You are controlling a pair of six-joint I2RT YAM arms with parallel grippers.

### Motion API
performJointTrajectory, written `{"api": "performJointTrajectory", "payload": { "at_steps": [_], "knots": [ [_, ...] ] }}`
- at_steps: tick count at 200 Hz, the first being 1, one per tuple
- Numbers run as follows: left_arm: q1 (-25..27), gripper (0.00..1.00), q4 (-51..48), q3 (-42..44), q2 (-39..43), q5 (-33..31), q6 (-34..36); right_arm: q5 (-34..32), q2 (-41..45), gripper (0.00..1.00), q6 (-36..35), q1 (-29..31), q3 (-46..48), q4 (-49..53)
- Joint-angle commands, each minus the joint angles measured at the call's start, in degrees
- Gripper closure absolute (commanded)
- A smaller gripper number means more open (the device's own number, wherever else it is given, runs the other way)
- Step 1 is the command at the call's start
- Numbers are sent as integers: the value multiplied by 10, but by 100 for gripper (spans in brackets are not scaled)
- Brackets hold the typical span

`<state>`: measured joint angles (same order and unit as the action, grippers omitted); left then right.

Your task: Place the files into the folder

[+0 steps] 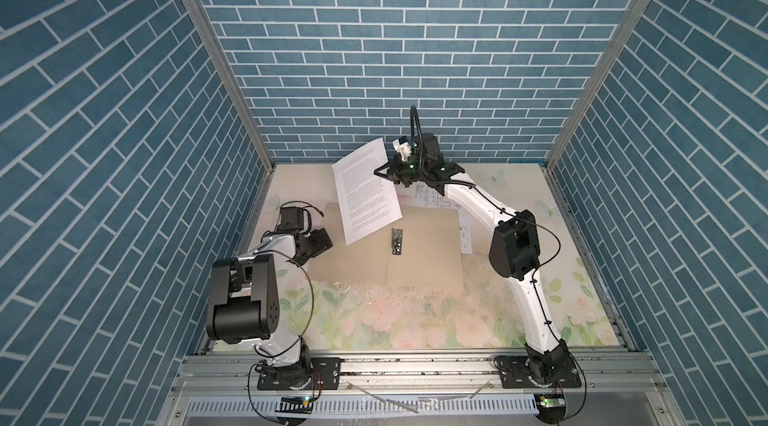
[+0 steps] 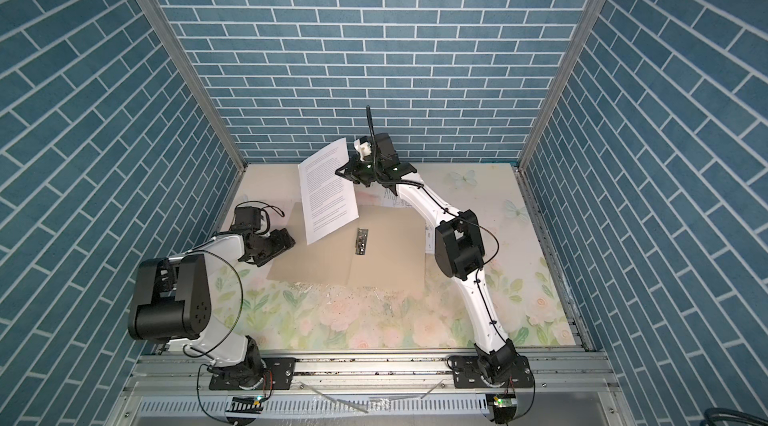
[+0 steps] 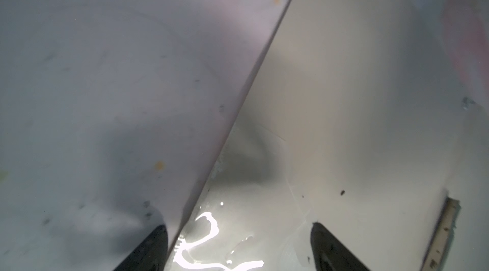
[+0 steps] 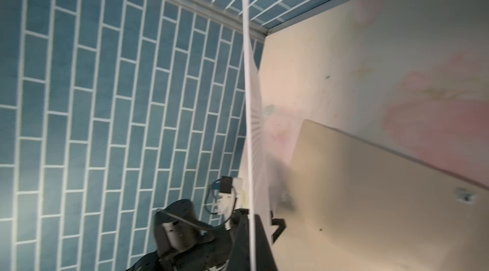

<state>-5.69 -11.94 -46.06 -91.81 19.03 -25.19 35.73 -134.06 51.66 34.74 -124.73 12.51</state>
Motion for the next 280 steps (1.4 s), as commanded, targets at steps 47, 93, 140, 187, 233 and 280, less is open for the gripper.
{"api": "performJointTrajectory", "payload": {
  "at_steps": [47, 93, 140, 187, 233, 280],
  "knots": [
    [81, 26, 7, 36, -45, 138, -11, -83, 49, 100, -277, -36, 144, 70],
    [126, 27, 27, 56, -28, 152, -37, -115, 73, 100, -374, -51, 188, 71],
    [123, 23, 16, 50, 8, 124, -51, -91, 108, 100, -397, -50, 218, -16],
    [114, 20, 66, 66, 38, 126, -81, -59, 132, 100, -384, -45, 259, -207],
    [58, 20, 169, 115, 35, 187, -128, -20, 92, 100, -346, -34, 293, -441],
    [42, 23, 216, 113, -10, 249, -143, 90, 45, 100, -332, -31, 284, -508]
  ]
}}
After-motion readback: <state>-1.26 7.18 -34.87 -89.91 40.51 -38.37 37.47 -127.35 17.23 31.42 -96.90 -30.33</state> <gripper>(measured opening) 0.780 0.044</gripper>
